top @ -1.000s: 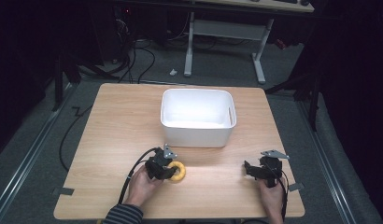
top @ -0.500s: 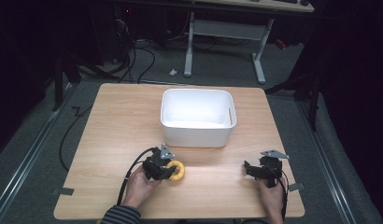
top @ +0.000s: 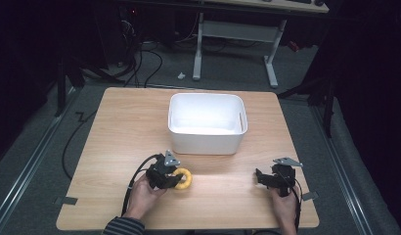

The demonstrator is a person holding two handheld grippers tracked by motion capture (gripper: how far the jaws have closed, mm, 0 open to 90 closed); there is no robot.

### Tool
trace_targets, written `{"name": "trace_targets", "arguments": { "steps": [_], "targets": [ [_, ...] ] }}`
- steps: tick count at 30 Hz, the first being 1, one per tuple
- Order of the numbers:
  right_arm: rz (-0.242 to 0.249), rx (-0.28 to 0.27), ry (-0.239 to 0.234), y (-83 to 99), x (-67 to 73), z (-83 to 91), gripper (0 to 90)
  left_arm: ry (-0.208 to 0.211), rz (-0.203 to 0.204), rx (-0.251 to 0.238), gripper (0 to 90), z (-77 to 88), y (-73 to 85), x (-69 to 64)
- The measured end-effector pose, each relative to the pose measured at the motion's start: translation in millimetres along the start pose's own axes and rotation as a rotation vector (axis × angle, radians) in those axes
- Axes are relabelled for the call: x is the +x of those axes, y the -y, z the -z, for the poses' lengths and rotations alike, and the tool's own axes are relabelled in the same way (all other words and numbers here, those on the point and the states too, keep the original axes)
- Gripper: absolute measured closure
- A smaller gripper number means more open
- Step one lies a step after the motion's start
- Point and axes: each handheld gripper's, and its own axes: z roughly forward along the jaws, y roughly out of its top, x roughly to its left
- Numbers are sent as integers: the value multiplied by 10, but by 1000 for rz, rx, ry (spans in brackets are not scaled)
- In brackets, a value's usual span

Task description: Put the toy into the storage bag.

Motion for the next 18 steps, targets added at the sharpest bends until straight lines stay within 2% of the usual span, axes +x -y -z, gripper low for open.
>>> {"name": "trace_targets", "arguments": {
  "steps": [5, 13, 18],
  "targets": [
    [0, 0, 0, 1, 1, 1, 110, -3, -7, -37, 645, 119, -27, -17],
    [3, -2, -1, 2, 2, 2, 110, 16, 22, -47, 645, 229, -39, -5],
    [4, -2, -1, 3, 3, 2, 110, 19, 18, -55, 645, 374, -109, -28]
  ]
}}
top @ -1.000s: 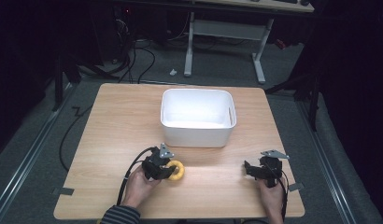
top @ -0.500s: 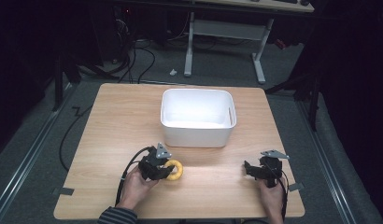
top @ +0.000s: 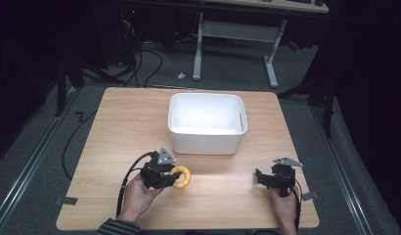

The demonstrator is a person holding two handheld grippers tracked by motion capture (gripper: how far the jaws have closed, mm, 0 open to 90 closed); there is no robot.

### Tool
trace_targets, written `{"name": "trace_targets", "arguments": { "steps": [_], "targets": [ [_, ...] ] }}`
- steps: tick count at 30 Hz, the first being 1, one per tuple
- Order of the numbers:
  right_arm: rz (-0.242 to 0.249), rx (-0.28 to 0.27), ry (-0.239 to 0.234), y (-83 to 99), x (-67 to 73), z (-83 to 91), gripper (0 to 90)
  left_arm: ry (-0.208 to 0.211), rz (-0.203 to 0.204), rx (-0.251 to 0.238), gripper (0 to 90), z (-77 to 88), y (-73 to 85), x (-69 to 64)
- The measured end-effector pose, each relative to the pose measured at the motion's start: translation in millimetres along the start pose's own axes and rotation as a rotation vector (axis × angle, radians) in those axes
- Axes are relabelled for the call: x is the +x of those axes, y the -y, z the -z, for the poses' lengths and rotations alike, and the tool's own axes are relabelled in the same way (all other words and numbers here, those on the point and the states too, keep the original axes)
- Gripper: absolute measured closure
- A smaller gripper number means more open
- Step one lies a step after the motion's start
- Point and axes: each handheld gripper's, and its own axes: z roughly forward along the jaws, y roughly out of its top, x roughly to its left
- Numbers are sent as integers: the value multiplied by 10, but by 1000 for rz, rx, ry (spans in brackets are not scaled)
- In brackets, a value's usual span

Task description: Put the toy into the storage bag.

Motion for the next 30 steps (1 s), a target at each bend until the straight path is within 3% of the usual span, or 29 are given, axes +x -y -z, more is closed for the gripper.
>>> {"name": "trace_targets", "arguments": {
  "steps": [10, 13, 23, 30],
  "targets": [
    [1, 0, 0, 1, 1, 1, 110, 9, 20, -35, 645, 210, -147, 17],
    [0, 0, 0, 1, 2, 2, 110, -39, 2, -27, 645, 259, -200, -5],
    [0, 0, 0, 1, 2, 2, 110, -10, 16, -45, 645, 376, -330, 26],
    [4, 2, -2, 1, 3, 3, 110, 21, 49, -79, 645, 506, -444, 123]
  ]
}}
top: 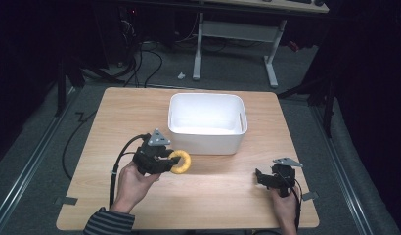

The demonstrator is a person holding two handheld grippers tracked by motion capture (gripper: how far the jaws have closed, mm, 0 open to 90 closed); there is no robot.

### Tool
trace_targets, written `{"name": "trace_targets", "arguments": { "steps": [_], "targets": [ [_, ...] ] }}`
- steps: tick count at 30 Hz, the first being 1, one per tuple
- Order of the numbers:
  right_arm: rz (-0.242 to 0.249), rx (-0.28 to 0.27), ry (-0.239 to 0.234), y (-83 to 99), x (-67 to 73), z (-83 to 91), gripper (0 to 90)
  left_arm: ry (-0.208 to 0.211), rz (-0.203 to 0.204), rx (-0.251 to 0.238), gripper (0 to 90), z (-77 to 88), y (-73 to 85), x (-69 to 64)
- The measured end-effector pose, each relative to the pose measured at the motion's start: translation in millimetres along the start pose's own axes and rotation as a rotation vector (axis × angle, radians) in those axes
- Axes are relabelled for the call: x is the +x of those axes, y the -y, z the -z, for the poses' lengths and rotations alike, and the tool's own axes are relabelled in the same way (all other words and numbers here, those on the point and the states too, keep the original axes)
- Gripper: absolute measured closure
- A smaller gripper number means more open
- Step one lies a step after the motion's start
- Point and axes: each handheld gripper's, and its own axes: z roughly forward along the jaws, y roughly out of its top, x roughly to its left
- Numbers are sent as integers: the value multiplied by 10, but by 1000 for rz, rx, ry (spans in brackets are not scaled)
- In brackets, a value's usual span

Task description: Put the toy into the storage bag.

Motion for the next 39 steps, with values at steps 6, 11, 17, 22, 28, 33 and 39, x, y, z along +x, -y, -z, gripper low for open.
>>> {"name": "trace_targets", "arguments": {
  "steps": [6, 11, 17, 22, 28, 33, 39],
  "targets": [
    [2, 0, -5, 1, 8, 3, 120, -7, -16, -15, 644, 106, -140, 14],
    [8, -5, -9, 2, 8, 1, 126, -14, -30, -30, 644, 167, -264, 36],
    [8, -5, -8, 2, 8, 1, 126, -11, -48, -36, 645, 211, -404, 42],
    [8, -5, -9, 2, 8, 1, 126, 42, -32, -50, 645, 205, -492, 82],
    [8, -5, -9, 2, 7, 1, 126, 50, -23, -45, 645, 177, -602, 141],
    [8, -5, -9, 2, 7, 1, 126, 52, -26, -37, 644, 139, -697, 189],
    [8, -5, -9, 2, 8, 1, 126, 47, -23, -29, 644, 77, -820, 258]
  ]
}}
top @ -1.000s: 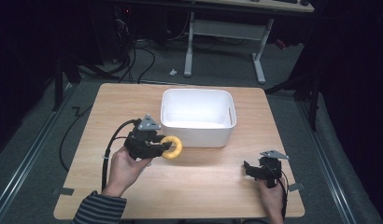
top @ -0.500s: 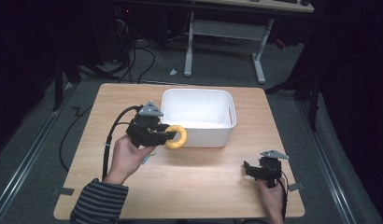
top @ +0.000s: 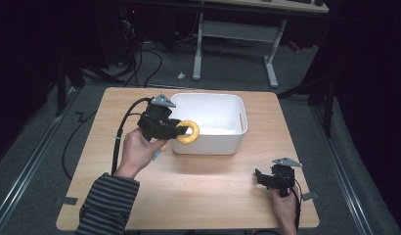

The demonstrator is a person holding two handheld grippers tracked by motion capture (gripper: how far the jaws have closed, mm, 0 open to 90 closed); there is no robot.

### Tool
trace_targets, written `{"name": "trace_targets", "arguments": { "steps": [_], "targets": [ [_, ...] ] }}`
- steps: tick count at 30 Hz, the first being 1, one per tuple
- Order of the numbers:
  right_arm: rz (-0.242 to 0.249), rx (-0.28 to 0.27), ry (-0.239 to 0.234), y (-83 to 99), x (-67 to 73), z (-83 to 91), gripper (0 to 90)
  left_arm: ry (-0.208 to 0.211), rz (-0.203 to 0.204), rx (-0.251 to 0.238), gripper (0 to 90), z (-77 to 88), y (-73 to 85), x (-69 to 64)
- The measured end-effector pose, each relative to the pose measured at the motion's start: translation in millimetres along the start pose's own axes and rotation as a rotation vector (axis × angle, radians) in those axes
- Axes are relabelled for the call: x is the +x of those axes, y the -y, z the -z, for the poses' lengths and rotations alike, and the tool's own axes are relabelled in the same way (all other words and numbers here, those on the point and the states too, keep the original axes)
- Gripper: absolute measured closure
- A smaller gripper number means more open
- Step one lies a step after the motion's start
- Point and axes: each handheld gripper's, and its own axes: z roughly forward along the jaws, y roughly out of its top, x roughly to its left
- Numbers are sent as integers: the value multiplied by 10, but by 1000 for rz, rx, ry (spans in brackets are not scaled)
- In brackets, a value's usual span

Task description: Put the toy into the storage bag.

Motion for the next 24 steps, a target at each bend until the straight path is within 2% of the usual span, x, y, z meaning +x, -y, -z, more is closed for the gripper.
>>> {"name": "trace_targets", "arguments": {
  "steps": [11, 17, 21, 24],
  "targets": [
    [0, 0, 0, 0, 0, 0, 127, 10, -13, 12, 644, -130, -172, 80],
    [2, 1, -1, 0, 1, 2, 130, 19, 14, 2, 644, -149, -224, 142],
    [-1, 2, 0, 0, 3, 3, 130, 15, 6, 13, 645, -187, -273, 149],
    [-1, 2, -1, 0, 4, 3, 130, 10, -14, 19, 645, -222, -322, 147]
  ]
}}
